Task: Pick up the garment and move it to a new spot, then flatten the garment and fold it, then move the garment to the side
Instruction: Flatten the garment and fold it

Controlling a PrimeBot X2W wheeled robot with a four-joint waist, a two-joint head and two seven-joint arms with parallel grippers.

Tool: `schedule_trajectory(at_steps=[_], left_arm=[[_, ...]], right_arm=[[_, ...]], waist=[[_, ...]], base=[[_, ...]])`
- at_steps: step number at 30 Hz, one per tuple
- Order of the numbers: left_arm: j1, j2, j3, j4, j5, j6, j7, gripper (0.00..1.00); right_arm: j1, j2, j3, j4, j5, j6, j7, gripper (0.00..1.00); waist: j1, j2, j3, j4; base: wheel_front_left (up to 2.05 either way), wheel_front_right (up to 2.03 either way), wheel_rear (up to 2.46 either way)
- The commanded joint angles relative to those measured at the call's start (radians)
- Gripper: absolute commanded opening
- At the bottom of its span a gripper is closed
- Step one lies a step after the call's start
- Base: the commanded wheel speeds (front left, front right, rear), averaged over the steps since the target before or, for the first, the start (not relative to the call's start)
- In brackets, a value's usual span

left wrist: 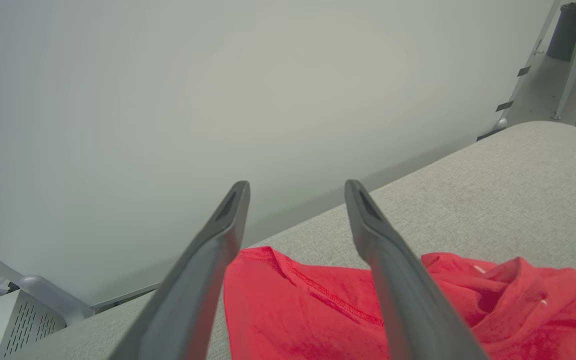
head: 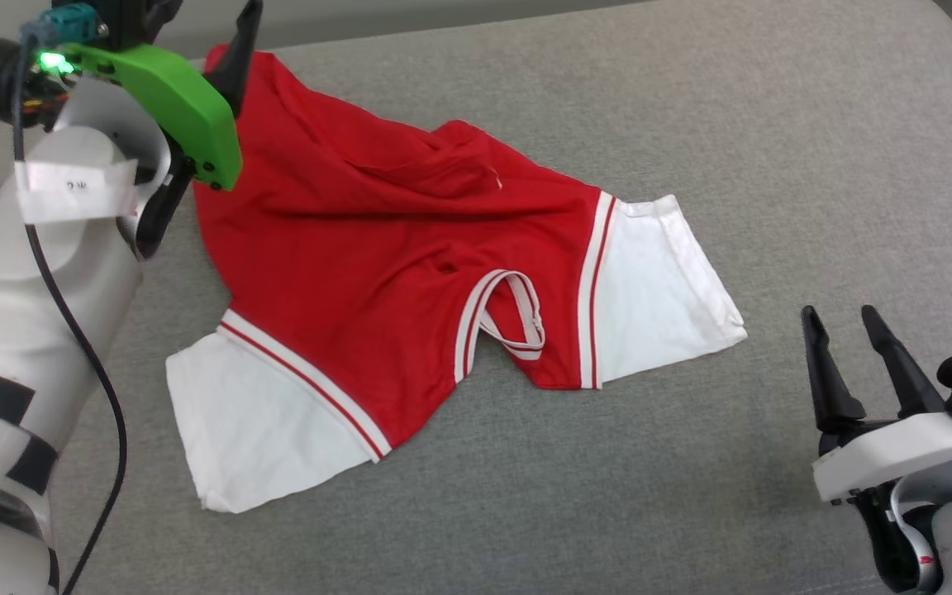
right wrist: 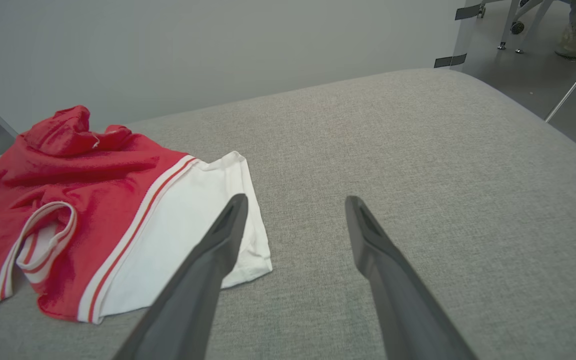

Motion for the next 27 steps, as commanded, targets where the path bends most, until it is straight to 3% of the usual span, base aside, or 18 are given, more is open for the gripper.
schedule_trajectory(at_steps=[1,5,11,15,20,27], left_arm=[[0.037,0.0,-0.004,-0.02,-0.019,-0.002,-0.023,1.0],[0.167,0.011,-0.007,-0.176,-0.03,0.005,-0.077,1.0],[0.347,0.046,0.114,-0.432,0.072,0.111,-0.083,1.0],[0.522,0.041,0.223,-0.587,0.131,0.158,-0.083,1.0],[0.727,-0.016,0.341,-0.724,0.189,0.185,-0.083,1.0],[0.916,-0.106,0.427,-0.778,0.266,0.175,-0.083,1.0]], right_arm=[[0.012,-0.008,-0.014,-0.014,-0.007,-0.001,0.009,1.0],[0.043,-0.033,-0.053,-0.068,-0.016,-0.001,0.054,1.0],[0.067,-0.034,-0.076,-0.113,-0.021,-0.001,0.087,1.0],[0.079,-0.029,-0.078,-0.129,-0.025,-0.001,0.1,1.0],[0.098,-0.017,-0.081,-0.136,-0.025,-0.001,0.103,1.0],[0.134,0.004,-0.084,-0.137,-0.021,-0.001,0.099,1.0]], waist=[[0.0,0.0,-0.085,0.094],[0.0,0.0,-0.129,0.168],[0.0,0.0,-0.148,0.221],[0.0,0.0,-0.16,0.239],[0.0,0.0,-0.178,0.254],[0.0,0.0,-0.195,0.256]], base=[[0.0,0.0,0.0],[0.0,0.0,0.0],[0.0,0.0,0.0],[0.0,0.0,0.0],[0.0,0.0,0.0],[0.0,0.0,0.0]])
